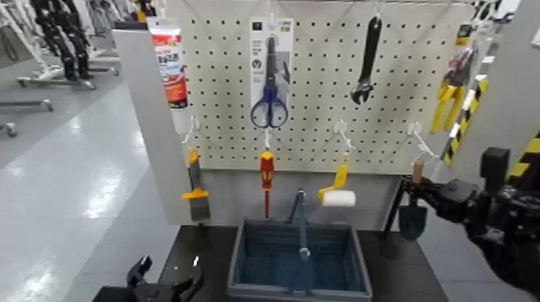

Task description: Put the tool with the wooden handle into the crate.

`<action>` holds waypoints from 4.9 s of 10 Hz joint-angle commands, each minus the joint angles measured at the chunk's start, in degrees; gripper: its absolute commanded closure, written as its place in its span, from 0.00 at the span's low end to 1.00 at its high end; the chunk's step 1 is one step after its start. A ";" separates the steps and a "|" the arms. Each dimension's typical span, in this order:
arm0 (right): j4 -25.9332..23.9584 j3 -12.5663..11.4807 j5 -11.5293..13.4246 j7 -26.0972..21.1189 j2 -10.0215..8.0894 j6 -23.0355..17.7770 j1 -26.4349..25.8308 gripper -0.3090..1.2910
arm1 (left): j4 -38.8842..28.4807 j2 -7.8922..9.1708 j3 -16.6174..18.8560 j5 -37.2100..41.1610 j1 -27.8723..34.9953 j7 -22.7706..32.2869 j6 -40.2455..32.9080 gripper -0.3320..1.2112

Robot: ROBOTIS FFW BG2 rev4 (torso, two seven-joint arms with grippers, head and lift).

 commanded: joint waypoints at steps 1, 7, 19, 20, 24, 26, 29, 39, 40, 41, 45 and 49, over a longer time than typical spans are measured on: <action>-5.72 -2.59 -0.01 -0.09 1.55 1.55 3.75 0.96 | -0.05 -0.03 0.09 0.00 0.09 0.00 0.00 0.29; -18.29 -8.31 -3.00 -0.79 6.30 2.69 12.10 0.96 | -0.14 0.14 0.09 0.00 0.09 0.09 0.00 0.29; -19.87 -7.69 -17.67 -1.93 15.70 -5.74 18.60 0.96 | 0.13 0.32 -0.44 0.09 -0.35 0.00 0.35 0.29; -18.20 -6.81 -18.64 -2.29 16.49 -7.15 18.60 0.96 | 0.13 0.32 -0.44 0.09 -0.35 0.00 0.35 0.29; -9.24 -2.59 -22.16 -5.01 18.69 -12.25 18.16 0.96 | 0.13 0.32 -0.35 0.18 -0.35 0.00 0.35 0.29; -5.90 0.31 -23.30 -5.45 18.87 -12.34 16.93 0.96 | 0.04 0.32 -0.44 0.18 -0.35 0.00 0.35 0.29; -4.58 3.30 -22.60 -7.29 19.04 -10.75 15.53 0.96 | 0.04 0.32 -0.44 0.35 -0.26 0.00 0.26 0.29; -6.51 3.73 -21.63 -10.72 19.13 -4.95 15.61 0.34 | -0.05 0.32 -0.27 0.53 -0.09 0.00 -0.09 0.29; -7.22 3.47 -21.37 -10.90 19.13 -4.95 15.88 0.28 | -0.05 0.32 -0.27 0.53 -0.09 0.00 -0.09 0.29; -7.83 3.21 -21.28 -10.99 19.22 -4.95 16.14 0.28 | -0.05 0.32 -0.27 0.53 -0.09 0.00 -0.09 0.29; -12.75 2.42 -17.32 -14.94 19.66 -5.22 18.34 0.28 | -0.05 0.32 -0.18 0.53 0.00 0.00 -0.18 0.29; -21.81 0.83 -8.53 -23.82 20.71 -4.87 23.26 0.28 | -0.14 0.32 -0.18 0.53 0.09 0.00 -0.18 0.29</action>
